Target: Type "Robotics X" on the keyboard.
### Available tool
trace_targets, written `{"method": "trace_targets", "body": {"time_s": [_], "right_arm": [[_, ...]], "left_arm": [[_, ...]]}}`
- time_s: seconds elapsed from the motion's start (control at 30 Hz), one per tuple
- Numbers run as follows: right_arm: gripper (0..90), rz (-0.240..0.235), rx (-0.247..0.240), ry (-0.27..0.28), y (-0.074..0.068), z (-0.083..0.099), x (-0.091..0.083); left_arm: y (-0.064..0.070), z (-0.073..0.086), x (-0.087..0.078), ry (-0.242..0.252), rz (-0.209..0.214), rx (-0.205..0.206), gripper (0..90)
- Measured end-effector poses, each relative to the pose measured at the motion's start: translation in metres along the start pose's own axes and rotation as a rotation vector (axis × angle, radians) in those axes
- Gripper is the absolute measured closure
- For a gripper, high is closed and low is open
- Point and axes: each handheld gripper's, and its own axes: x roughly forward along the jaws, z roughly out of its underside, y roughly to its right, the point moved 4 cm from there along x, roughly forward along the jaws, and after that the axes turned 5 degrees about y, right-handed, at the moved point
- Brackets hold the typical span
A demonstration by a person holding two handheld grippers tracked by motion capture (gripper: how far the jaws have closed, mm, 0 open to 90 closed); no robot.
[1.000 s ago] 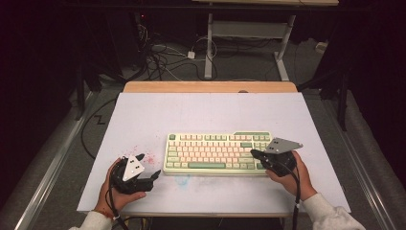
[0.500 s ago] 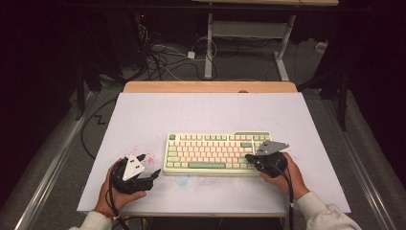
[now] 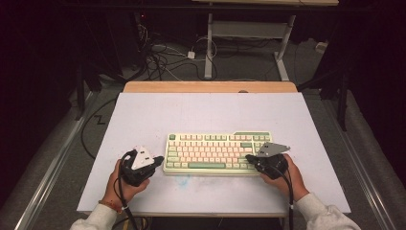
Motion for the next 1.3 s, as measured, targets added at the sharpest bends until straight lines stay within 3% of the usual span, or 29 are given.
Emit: {"method": "trace_targets", "body": {"time_s": [0.1,0.23,0.6,1.0,1.3], "right_arm": [[90.0,0.001,-0.006,0.005,0.000,0.001,0.000],[90.0,0.006,-0.006,0.005,-0.001,0.001,0.000],[90.0,0.012,-0.015,0.006,-0.001,0.001,0.000],[90.0,0.016,-0.019,0.004,-0.002,0.001,0.000],[90.0,0.014,-0.026,0.005,-0.002,0.001,0.000]], "left_arm": [[0.003,-0.010,0.008,-0.026,0.021,0.026,87.6],[0.005,-0.025,0.017,-0.027,0.055,0.021,87.6],[0.006,-0.055,0.050,-0.055,0.088,0.042,87.6],[0.010,-0.073,0.084,-0.105,0.133,0.069,87.6],[0.011,-0.074,0.100,-0.156,0.125,0.086,87.5]]}}
